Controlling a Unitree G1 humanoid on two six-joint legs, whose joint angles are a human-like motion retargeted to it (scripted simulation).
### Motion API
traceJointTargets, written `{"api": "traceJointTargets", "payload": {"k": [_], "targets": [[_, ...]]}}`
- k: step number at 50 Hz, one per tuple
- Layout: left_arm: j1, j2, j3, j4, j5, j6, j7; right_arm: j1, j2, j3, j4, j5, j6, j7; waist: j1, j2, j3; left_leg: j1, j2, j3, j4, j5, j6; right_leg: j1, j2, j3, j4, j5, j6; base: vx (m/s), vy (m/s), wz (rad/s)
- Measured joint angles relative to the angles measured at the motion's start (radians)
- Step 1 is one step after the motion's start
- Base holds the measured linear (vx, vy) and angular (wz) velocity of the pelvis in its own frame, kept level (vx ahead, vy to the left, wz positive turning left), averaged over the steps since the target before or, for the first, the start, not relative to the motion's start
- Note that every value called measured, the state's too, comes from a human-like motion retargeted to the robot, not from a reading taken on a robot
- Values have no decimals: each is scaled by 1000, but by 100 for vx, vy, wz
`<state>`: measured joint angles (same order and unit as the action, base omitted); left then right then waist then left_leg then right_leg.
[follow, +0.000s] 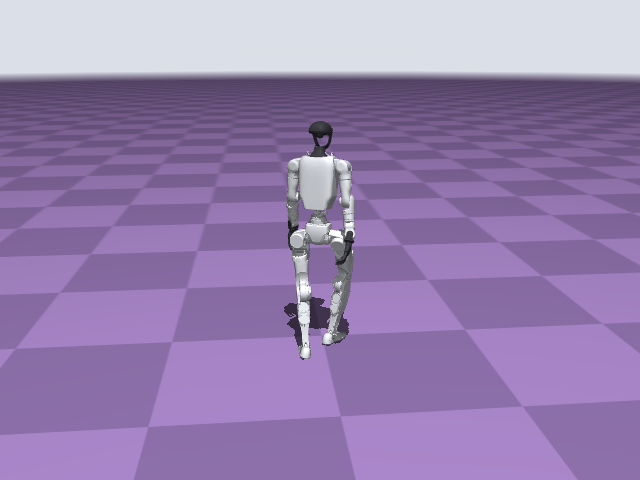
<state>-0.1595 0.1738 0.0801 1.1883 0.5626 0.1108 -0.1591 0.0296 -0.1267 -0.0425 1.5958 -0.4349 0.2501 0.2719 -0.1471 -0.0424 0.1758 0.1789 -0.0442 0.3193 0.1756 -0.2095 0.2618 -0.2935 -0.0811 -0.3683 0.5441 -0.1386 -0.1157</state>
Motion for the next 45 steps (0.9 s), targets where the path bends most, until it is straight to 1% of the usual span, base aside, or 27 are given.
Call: {"api": "traceJointTargets", "payload": {"k": [3, 5, 7, 8, 10, 12, 13, 15, 17, 20, 21, 22, 24, 26, 27, 28, 29, 30, 31, 32, 33, 35, 37, 38, 40, 43, 45], "targets": [[45, -8, 1, 0, 13, -13, -21, -4, -6, -24, -5, -3, 6, -4, -10, 6, -5, 33, 24, 17, 60, 50, 0, 44, 39, 60, -11, -16, 28, 63, -18, -7], [78, -16, 13, 7, 37, -26, -9, -7, -7, -47, -12, 12, 7, -19, 7, 6, -1, 39, 48, 34, 151, 118, 0, 106, 49, 53, -49, -21, 20, 66, -25, -44], [107, -20, 31, 29, 52, -35, 22, -15, -12, -61, -19, 45, 3, -32, 36, -9, 9, 8, 77, 23, 321, 174, 0, 177, 64, 80, -107, -15, 12, 68, -38, -68], [118, -21, 38, 46, 56, -36, 40, -21, -15, -67, -23, 61, 1, -35, 49, -17, 17, -32, 91, -6, 436, 181, 0, 210, 70, 98, -134, -14, 8, 66, -52, -67], [135, -20, 56, 82, 58, -35, 71, -37, -23, -73, -30, 85, 0, -32, 80, -26, 38, -115, 147, -37, 695, 122, 0, 281, 91, 117, -188, -19, -26, 71, -72, -74], [152, -17, 79, 121, 59, -26, 89, -56, -26, -72, -33, 87, 8, -26, 111, -9, 53, -176, 257, -27, 948, 22, 0, 352, 129, 133, -253, -16, -57, 61, -55, -70], [160, -15, 95, 143, 60, -21, 94, -71, -27, -71, -32, 82, 15, -28, 128, 11, 56, -226, 297, -47, 1059, -12, 0, 380, 157, 137, -289, -5, -66, 39, -15, -55], [173, -14, 130, 189, 62, -6, 95, -104, -29, -68, -33, 67, 35, -47, 150, 44, 42, -345, 293, -84, 1185, -32, 0, 409, 192, 150, -350, 27, -64, 29, 19, -29], [188, -15, 165, 231, 60, 11, 87, -132, -24, -64, -48, 53, 47, -75, 165, 52, 17, -428, 266, -33, 1175, -21, 0, 422, 186, 144, -386, 41, -38, 27, 47, 5], [210, -12, 201, 289, 42, 38, 70, -163, -2, -50, -93, 37, 30, -84, 181, 38, -14, -508, 211, 104, 1007, 0, 0, 441, 137, 133, -428, 65, 29, 21, 70, 38], [215, -16, 201, 305, 35, 46, 62, -170, 2, -42, -115, 34, 21, -73, 170, 25, -29, -530, 144, 145, 873, 30, 0, 436, 95, 116, -443, 77, 62, 17, 80, 95], [218, -19, 199, 319, 29, 54, 53, -177, 6, -34, -138, 31, 12, -61, 160, 16, -41, -549, 85, 170, 738, 58, -19, 435, 65, 97, -455, 83, 89, 19, 64, 110], [222, -22, 196, 337, 27, 67, 38, -199, 10, -16, -181, 25, 1, -43, 152, 21, -51, -566, 10, 128, 473, 101, -143, 452, 64, 59, -468, 71, 113, 37, 28, 46], [224, -30, 198, 340, 39, 67, 26, -226, 13, 1, -222, 12, -8, -37, 157, 45, -44, -571, -25, 33, 265, 133, -271, 490, 99, 53, -485, 59, 131, 52, 13, -20], [226, -36, 199, 337, 47, 61, 19, -241, 15, 11, -239, 4, -12, -38, 159, 56, -38, -571, -29, -8, 190, 149, -317, 512, 115, 58, -494, 55, 141, 47, 11, -45], [229, -43, 197, 330, 56, 53, 13, -253, 17, 22, -253, -4, -18, -40, 164, 62, -34, -571, -23, -27, 141, 166, -341, 533, 125, 64, -501, 50, 150, 46, 11, -55], [234, -49, 193, 322, 66, 45, 4, -263, 20, 33, -263, -10, -22, -43, 169, 64, -32, -570, -19, -38, 111, 182, -349, 553, 130, 70, -507, 48, 162, 48, 11, -62], [240, -55, 187, 313, 76, 38, -5, -271, 23, 44, -270, -16, -27, -46, 174, 65, -32, -568, -16, -45, 92, 196, -348, 574, 133, 74, -513, 48, 176, 65, 17, -62], [243, -59, 179, 305, 90, 31, -14, -274, 27, 53, -270, -19, -30, -49, 182, 60, -36, -566, -21, -46, 95, 229, -306, 589, 124, 79, -513, 50, 197, 76, 22, -58], [246, -64, 172, 297, 105, 26, -21, -275, 30, 60, -268, -22, -33, -51, 189, 50, -44, -565, -34, -50, 108, 238, -256, 600, 110, 83, -511, 54, 219, 78, 23, -46], [250, -68, 165, 287, 122, 21, -27, -272, 32, 66, -262, -23, -33, -51, 194, 31, -57, -567, -63, -61, 142, 196, -187, 604, 87, 87, -503, 61, 245, 71, 21, -32], [252, -77, 162, 268, 156, 16, -31, -261, 36, 69, -250, -38, -32, -40, 200, -1, -79, -582, -69, -6, 234, 93, -74, 608, 46, 94, -481, 101, 300, 73, 25, -28], [244, -80, 161, 257, 161, 13, -27, -237, 40, 78, -235, -48, -36, -37, 215, -16, -83, -593, -91, -74, 276, 106, -41, 613, 27, 105, -444, 181, 332, 73, 23, -42], [241, -79, 155, 251, 157, 15, -28, -220, 39, 85, -224, -43, -34, -39, 216, -22, -88, -580, -85, -63, 288, 97, -16, 613, 20, 94, -421, 235, 340, 64, 9, -28], [229, -69, 141, 235, 140, 14, -40, -189, 35, 94, -201, -36, -24, -40, 225, -20, -96, -534, -36, -38, 296, 67, 0, 611, 21, 34, -367, 367, 321, 59, -7, -34], [203, -46, 133, 203, 110, 6, -45, -156, 22, 77, -171, -62, -17, -30, 228, 31, -88, -463, 39, -92, 301, 18, 0, 576, 45, -51, -205, 530, 281, 72, -2, -49], [183, -39, 133, 177, 86, 7, -21, -142, 7, 67, -150, -69, -21, -33, 207, 77, -68, -408, 95, -125, 300, -10, 0, 503, 74, -63, -22, 524, 241, 70, 6, -34]]}}
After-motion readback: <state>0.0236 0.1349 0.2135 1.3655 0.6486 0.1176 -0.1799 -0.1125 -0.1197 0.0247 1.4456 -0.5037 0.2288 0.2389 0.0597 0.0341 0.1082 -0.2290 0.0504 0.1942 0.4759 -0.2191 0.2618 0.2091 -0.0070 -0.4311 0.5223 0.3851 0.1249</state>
